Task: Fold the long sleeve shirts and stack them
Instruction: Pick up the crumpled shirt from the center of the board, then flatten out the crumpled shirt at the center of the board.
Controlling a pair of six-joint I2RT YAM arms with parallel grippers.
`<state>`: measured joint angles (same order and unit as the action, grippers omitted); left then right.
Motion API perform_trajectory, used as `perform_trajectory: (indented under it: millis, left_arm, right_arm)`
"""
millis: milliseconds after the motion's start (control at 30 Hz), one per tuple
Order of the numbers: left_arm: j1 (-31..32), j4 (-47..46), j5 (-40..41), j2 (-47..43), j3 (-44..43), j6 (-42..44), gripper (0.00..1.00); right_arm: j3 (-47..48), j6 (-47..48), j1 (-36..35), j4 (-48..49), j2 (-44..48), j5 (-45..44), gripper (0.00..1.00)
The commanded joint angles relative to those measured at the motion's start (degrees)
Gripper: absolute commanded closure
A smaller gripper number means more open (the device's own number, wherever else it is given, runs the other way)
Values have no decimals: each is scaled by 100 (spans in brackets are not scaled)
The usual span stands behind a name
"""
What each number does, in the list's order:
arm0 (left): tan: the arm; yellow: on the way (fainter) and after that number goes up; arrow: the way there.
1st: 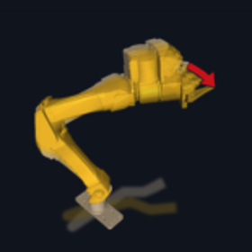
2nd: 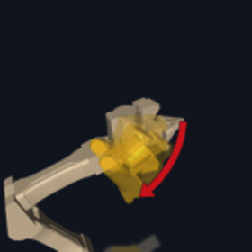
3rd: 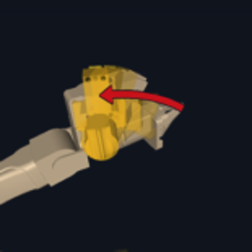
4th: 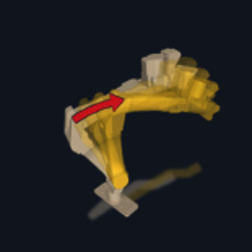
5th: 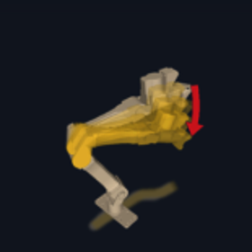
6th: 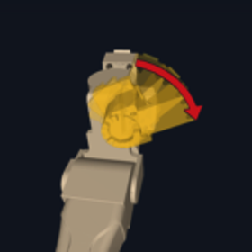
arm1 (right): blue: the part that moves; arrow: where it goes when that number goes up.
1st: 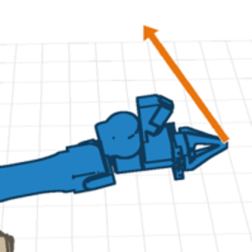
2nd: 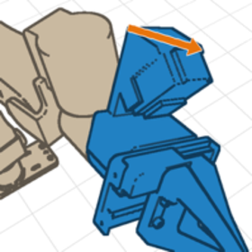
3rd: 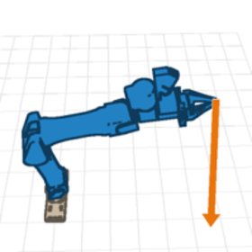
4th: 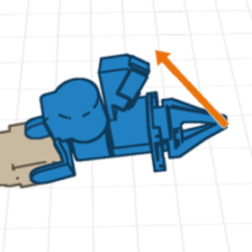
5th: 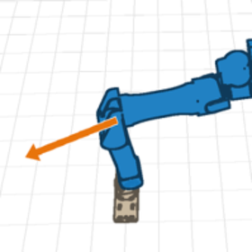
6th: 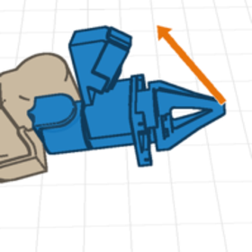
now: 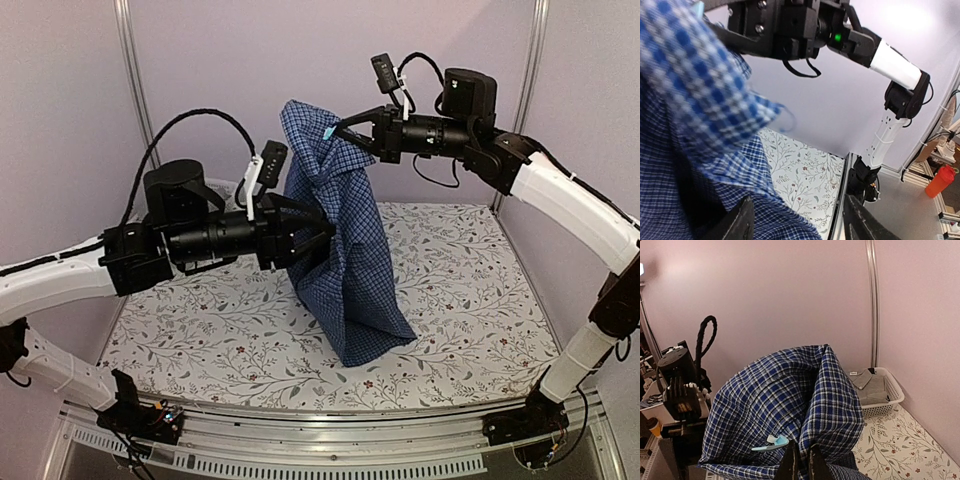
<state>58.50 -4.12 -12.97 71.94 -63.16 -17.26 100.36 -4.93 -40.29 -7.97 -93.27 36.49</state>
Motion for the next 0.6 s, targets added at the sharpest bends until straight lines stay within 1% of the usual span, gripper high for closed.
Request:
perform_trajectory:
  millis: [0,100,167,233,300,467,567]
  left_arm:
    - [-347,259,375,-366,-25,486,39]
    - [-825,655,359,-541,62,527,36]
    - [-1259,656,30,-601,196,598,31]
    - [-1555,665,-300,-507,250,689,28]
    - [-1696,746,-347,-324,194,847,25]
    - [-1876,583,-1149,63,95,953,12]
    - [-1870,575,-1590,348,-2,950,13]
  right_arm:
    - [152,-211,131,659,395,1059,100]
    - [133,-362,191,876,439,1479,100]
    - [133,-423,197,964,450,1668,100]
    - [148,-471,195,1022,447,1816,100]
    - [183,-535,197,1073,429,1996,100]
    - [219,-713,197,1164,381,2199,100]
    - [221,-733,197,1124,368,2194,100]
